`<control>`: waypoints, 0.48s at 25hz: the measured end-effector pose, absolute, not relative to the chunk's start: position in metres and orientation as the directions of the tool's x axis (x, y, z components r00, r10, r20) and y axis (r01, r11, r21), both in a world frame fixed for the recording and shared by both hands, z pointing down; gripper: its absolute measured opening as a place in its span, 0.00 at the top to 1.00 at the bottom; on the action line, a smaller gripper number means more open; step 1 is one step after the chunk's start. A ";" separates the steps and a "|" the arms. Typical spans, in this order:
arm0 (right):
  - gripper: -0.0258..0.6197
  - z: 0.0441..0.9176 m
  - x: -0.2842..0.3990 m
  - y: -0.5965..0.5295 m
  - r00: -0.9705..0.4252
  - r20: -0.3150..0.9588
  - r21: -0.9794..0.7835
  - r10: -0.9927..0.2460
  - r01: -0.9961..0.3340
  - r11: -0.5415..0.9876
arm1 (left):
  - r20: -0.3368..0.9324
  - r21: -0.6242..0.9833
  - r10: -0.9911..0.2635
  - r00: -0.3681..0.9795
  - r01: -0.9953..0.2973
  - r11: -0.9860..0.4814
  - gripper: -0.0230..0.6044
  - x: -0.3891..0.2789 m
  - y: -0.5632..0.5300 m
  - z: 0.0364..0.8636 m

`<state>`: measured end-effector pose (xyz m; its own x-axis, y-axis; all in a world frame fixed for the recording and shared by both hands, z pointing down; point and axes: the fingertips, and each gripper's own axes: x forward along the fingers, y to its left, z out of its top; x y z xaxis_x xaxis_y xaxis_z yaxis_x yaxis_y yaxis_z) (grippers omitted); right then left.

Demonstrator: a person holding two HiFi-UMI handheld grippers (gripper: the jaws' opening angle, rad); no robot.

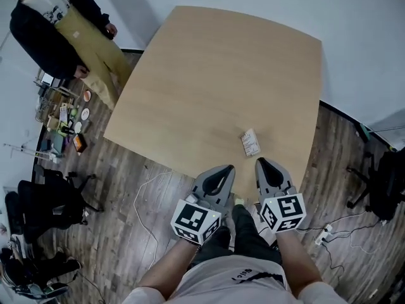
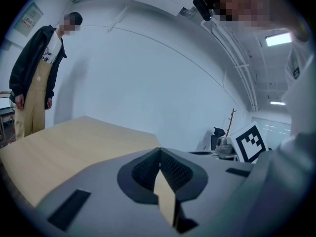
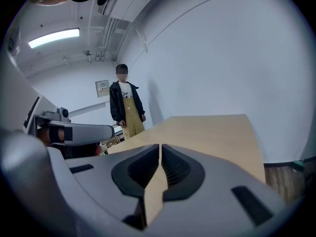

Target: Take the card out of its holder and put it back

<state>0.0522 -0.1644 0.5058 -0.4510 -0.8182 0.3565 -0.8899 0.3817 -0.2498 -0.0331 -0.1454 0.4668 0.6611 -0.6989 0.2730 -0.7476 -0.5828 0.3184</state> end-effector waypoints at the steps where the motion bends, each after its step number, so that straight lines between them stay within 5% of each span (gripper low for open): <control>1: 0.92 0.498 0.051 -0.162 -0.454 0.348 -0.244 -0.820 -0.888 0.389 | 0.269 0.315 -0.699 0.662 -0.747 -0.586 0.94 -0.034 -0.142 0.461; 12: 0.94 0.412 0.029 -0.127 -0.486 0.241 -0.230 -0.840 -0.869 0.437 | 0.226 0.312 -0.705 0.673 -0.735 -0.602 0.94 -0.054 -0.101 0.395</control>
